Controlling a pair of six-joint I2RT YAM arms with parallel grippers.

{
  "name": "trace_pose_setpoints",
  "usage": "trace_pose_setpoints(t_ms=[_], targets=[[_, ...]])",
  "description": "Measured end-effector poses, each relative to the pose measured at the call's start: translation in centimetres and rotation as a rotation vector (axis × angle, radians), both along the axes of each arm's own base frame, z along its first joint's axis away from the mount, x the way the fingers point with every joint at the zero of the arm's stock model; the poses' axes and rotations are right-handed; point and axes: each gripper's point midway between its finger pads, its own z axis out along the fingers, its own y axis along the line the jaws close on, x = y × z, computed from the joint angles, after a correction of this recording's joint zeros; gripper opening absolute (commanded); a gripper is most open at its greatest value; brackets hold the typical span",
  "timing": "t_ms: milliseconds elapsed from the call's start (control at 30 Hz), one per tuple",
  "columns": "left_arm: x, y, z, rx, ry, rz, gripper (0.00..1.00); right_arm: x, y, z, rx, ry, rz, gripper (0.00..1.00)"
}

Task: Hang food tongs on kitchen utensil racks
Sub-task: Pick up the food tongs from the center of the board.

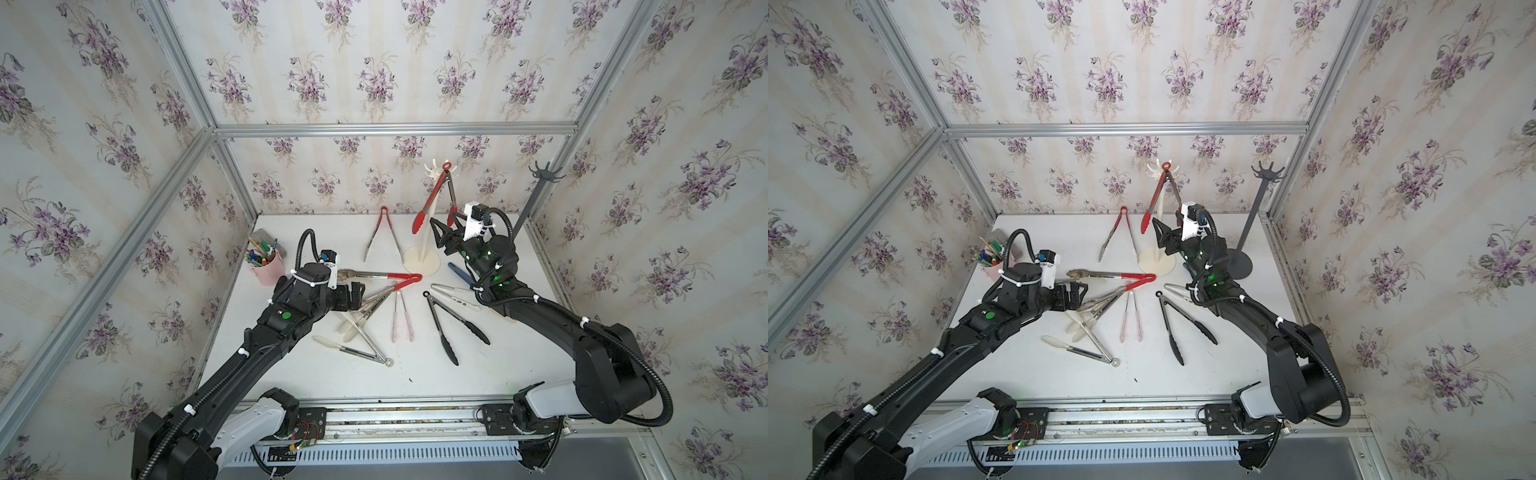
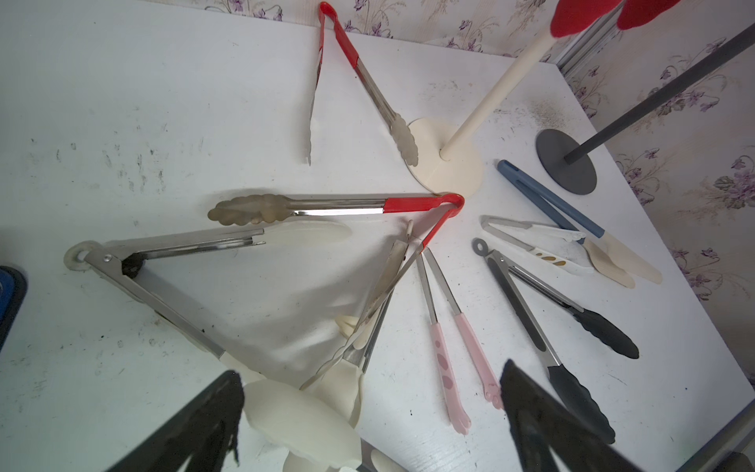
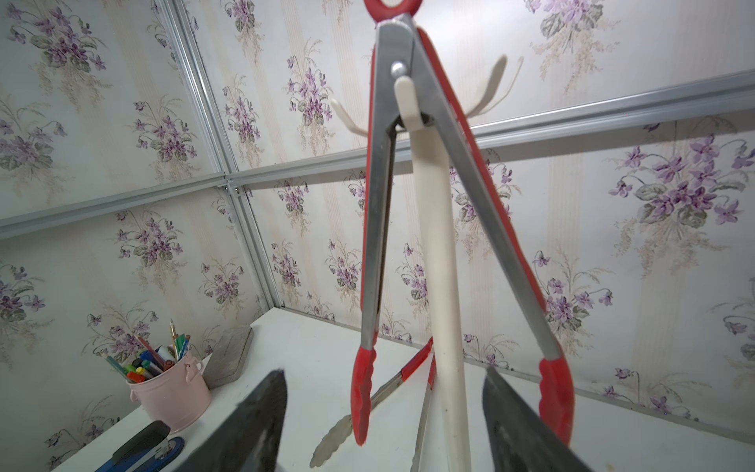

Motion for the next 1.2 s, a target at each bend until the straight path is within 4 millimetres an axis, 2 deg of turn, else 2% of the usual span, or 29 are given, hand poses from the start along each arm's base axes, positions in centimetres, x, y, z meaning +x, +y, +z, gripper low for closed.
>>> trace_pose_setpoints(t_ms=[133,500,567,667,800,900,1067,1200], targets=[[0.4,-0.3,-1.0,-0.007,0.044,0.013,0.99,-0.3,-0.5,-0.9,-0.015,0.058,0.004,0.77],[0.9,-0.9,-1.8,-0.022,0.087,0.014,0.99,-1.6,-2.5,-5.1,-0.025,0.236,-0.006,0.78],[0.9,-1.0,-1.8,-0.024,0.089,0.010,0.99,-1.5,-2.7,-5.8,-0.030,0.276,-0.007,0.78],[0.8,-1.1,-1.8,-0.025,0.091,0.006,0.99,-0.3,-4.0,-7.0,-0.037,0.354,-0.052,0.77],[0.8,-1.1,-1.7,-0.029,0.088,0.003,0.99,1.2,-5.2,-10.3,-0.069,0.515,-0.089,0.73],[0.7,-1.1,-1.5,-0.031,0.084,0.002,0.99,1.2,-5.1,-13.2,-0.106,0.642,-0.081,0.70],[0.6,-1.1,-1.2,-0.036,0.075,-0.001,0.99,-0.5,-5.5,-18.0,-0.165,0.835,-0.085,0.68],[0.5,-1.1,-1.2,-0.037,0.073,-0.002,0.99,-2.0,-5.8,-20.1,-0.194,0.934,-0.081,0.62]])
